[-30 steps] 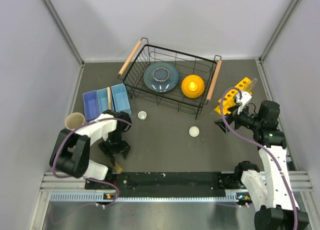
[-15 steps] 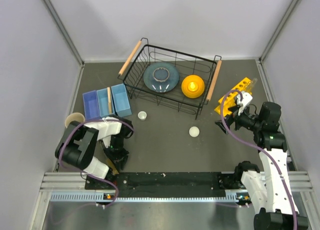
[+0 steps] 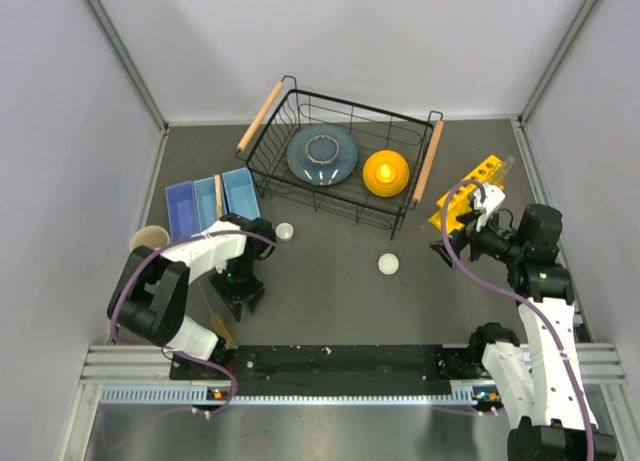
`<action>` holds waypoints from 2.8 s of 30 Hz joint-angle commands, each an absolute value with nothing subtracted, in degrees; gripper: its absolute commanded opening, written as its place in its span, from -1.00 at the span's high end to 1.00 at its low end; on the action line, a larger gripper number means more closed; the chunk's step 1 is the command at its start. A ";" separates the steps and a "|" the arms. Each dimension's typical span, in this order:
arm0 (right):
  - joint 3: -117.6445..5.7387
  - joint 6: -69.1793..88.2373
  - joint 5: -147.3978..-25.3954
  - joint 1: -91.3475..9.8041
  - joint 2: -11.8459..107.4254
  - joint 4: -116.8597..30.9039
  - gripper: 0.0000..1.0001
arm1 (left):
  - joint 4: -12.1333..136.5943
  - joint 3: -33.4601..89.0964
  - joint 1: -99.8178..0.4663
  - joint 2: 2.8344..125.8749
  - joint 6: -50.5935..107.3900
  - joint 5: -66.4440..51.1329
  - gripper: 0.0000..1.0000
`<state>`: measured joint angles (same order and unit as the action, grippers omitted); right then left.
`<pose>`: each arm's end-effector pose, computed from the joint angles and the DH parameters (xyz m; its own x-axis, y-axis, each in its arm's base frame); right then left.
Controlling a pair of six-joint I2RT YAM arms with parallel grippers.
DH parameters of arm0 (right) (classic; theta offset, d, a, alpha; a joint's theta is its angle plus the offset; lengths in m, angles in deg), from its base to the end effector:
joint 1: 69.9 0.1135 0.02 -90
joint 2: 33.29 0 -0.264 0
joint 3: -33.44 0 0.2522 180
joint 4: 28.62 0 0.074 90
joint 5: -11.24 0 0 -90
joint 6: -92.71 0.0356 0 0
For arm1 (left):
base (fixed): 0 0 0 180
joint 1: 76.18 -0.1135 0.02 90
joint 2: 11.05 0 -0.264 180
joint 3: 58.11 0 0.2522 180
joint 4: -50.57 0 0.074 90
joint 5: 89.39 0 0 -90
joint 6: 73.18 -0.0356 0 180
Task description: Organize the chemistry lab equipment
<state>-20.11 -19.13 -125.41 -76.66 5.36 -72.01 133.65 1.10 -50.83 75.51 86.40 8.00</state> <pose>0.1461 0.0088 0.2963 -0.2336 -0.2295 -0.9449 -0.6903 0.7235 -0.0050 0.1737 -0.0772 0.1587 -0.7314 -0.6819 0.0088 -0.6314 0.6820 0.3692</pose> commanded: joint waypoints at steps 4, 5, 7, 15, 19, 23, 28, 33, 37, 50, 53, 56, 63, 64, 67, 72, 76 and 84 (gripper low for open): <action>-21.19 -19.08 -126.57 -76.31 4.77 -70.77 -0.98 | 141.33 4.79 -51.21 70.86 92.05 15.29 -0.29; -21.19 -19.00 -126.57 -76.31 4.68 -70.77 -0.97 | 141.15 4.43 -51.82 71.12 92.05 15.02 -0.35; -21.10 -18.99 -126.57 -76.31 4.50 -70.77 -0.98 | 140.89 3.38 -54.01 71.74 91.79 15.19 -0.35; -21.10 -18.91 -126.66 -76.31 4.06 -70.77 -0.98 | 140.80 1.35 -61.67 70.42 94.16 16.34 -0.50; -21.19 -18.91 -126.66 -76.23 3.71 -70.77 -0.97 | 140.89 2.93 -65.53 73.74 92.15 17.39 -0.51; -21.19 -18.91 -126.22 -76.31 3.27 -70.77 -0.97 | 141.59 5.21 -66.68 79.29 89.95 19.32 -0.50; -21.27 -18.99 -125.34 -76.31 2.92 -70.86 -0.97 | 138.27 5.93 -66.77 82.99 86.70 16.89 0.09; -21.28 -19.17 -125.25 -76.31 2.92 -70.77 -0.97 | 132.80 1.45 -66.68 82.46 85.20 11.95 1.00; -21.28 -19.17 -125.16 -76.31 3.10 -70.77 -0.97 | 133.15 1.88 -66.68 82.03 84.23 12.21 1.00; -21.19 -19.26 -125.69 -76.23 3.10 -70.77 -0.97 | 142.21 4.70 -67.12 73.76 86.69 19.41 0.37; -21.10 -19.08 -125.86 -76.23 2.92 -70.77 -0.97 | 141.15 4.78 -68.70 75.68 86.17 20.47 0.23; -21.19 -19.08 -125.87 -76.23 2.75 -70.77 -0.97 | 140.36 6.09 -70.98 79.28 84.50 21.96 0.18; -21.27 -19.26 -125.51 -76.23 2.57 -70.77 -0.97 | 136.59 6.63 -73.71 85.62 79.84 18.99 -0.01; -21.28 -19.26 -125.43 -76.23 2.57 -70.77 -0.97 | 135.01 6.19 -73.80 86.06 79.23 18.19 -0.01; -21.19 -19.17 -125.25 -76.23 2.48 -70.77 -0.98 | 132.89 4.61 -73.89 87.47 78.35 15.55 0.05; -21.19 -19.26 -125.07 -76.23 2.66 -70.77 -0.97 | 131.40 3.81 -73.89 87.65 77.29 13.62 0.77; -21.19 -19.43 -124.81 -76.23 2.74 -70.68 -0.97 | 131.83 3.72 -73.89 86.07 76.41 12.74 1.00; -21.19 -19.52 -124.81 -75.96 2.74 -70.68 -0.97 | 133.07 4.43 -73.45 71.41 70.62 4.40 1.00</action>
<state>-20.11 -19.15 -124.62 -76.64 3.44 -72.01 131.84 4.09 -73.50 80.61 74.71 9.84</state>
